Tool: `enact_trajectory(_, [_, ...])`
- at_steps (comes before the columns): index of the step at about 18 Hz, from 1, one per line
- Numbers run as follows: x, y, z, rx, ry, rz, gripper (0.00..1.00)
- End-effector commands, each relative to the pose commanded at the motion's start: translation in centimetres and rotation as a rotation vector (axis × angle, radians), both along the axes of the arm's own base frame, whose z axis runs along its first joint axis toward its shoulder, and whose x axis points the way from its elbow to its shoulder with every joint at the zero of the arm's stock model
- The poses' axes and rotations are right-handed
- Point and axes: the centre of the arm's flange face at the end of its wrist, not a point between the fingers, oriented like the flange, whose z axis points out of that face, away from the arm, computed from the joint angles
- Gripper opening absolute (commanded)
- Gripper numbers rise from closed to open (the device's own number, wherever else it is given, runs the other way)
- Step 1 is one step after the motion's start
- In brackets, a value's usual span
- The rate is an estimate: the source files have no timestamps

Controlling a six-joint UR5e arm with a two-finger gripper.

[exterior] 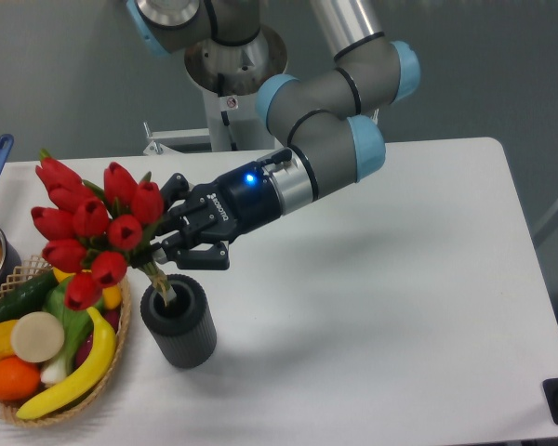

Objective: Insert the flowers into the vase
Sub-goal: 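Lower the tulip stems down into the black vase opening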

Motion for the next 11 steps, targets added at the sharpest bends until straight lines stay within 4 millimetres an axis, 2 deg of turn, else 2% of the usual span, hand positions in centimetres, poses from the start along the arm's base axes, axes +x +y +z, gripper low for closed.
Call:
enact_trajectory(6, [-0.3,0.2,-2.8,-0.029,-0.034,0.001,0.30])
enact_trajectory(11, [-0.2,0.0,-6.1,-0.017,-0.018,0.004,0.30])
